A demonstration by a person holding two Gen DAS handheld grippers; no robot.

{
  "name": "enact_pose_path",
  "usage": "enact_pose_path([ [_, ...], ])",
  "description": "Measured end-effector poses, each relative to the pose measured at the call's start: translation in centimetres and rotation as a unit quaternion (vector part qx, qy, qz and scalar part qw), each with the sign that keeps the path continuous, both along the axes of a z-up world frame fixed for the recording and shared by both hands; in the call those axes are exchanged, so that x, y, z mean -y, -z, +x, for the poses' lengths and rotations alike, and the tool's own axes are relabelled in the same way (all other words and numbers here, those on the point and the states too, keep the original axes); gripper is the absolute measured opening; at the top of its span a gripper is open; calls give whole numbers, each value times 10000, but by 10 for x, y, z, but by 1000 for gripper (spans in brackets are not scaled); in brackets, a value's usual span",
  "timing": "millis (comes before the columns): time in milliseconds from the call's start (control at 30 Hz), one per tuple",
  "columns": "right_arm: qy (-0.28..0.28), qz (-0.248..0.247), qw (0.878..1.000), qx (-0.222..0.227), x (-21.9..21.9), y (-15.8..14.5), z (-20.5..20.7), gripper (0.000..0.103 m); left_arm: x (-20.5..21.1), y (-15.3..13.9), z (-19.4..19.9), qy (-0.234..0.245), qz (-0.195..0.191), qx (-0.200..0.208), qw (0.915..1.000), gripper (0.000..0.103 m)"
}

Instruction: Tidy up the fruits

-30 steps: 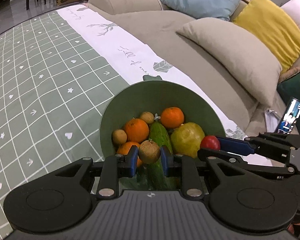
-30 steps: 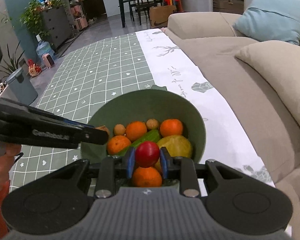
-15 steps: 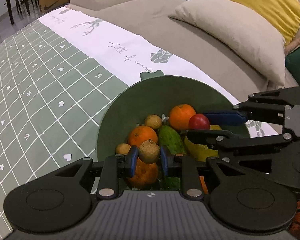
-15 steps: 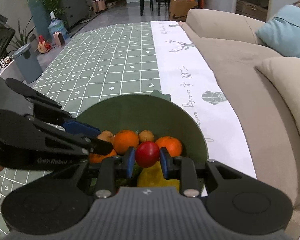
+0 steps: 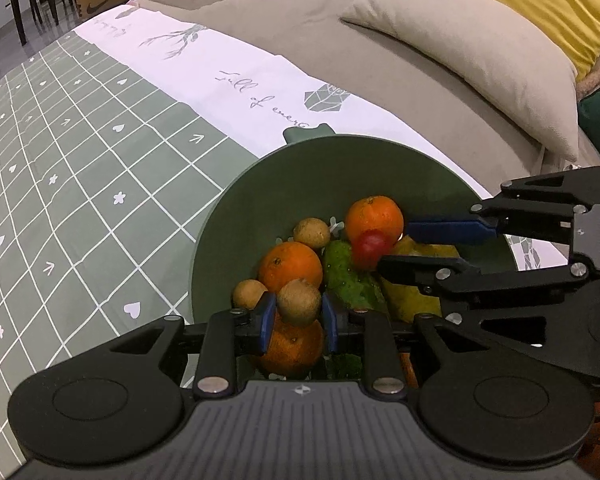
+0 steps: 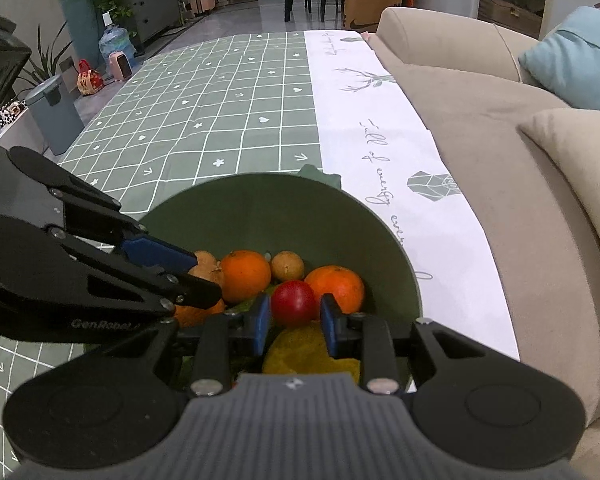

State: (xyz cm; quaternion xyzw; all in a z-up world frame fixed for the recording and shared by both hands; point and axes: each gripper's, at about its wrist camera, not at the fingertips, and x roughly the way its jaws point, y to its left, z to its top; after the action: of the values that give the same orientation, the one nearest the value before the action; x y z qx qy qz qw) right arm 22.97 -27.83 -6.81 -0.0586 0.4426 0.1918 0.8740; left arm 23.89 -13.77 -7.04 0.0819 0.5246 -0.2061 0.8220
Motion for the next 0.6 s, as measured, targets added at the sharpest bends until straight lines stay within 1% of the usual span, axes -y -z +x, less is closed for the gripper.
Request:
enact_pose_path([
  [67, -21, -65, 10000, -4, -1, -2, -1, 26, -1, -3, -2, -18, 23, 31, 10000, 39],
  [167, -2, -182, 9998, 34, -1, -8, -5, 37, -2, -10, -6, -29, 6, 88, 10000, 43],
  [300, 20, -206, 9998, 36, 3, -22, -12, 41, -3, -23, -15, -9, -62, 182, 9998, 48],
  [333, 29, -244, 9997, 52, 3, -26, -15, 43, -3, -27, -18, -4, -82, 225, 9997, 48],
  [367, 46, -296, 9995, 77, 4, -30, -18, 48, -4, -32, -21, 2, -113, 283, 9995, 50],
  [400, 66, -347, 9993, 117, 4, -35, -22, 49, -5, -36, -25, 4, -146, 339, 9993, 52],
  [500, 103, -389, 9989, 242, 7, -52, -36, 56, -7, -51, -36, -74, -198, 548, 9983, 52],
  [567, 188, -369, 9985, 358, 10, -65, -47, 67, -11, -64, -47, -146, -236, 746, 9968, 52],
  [600, 226, -338, 9983, 407, 10, -70, -52, 69, -13, -70, -52, -172, -252, 848, 9959, 53],
])
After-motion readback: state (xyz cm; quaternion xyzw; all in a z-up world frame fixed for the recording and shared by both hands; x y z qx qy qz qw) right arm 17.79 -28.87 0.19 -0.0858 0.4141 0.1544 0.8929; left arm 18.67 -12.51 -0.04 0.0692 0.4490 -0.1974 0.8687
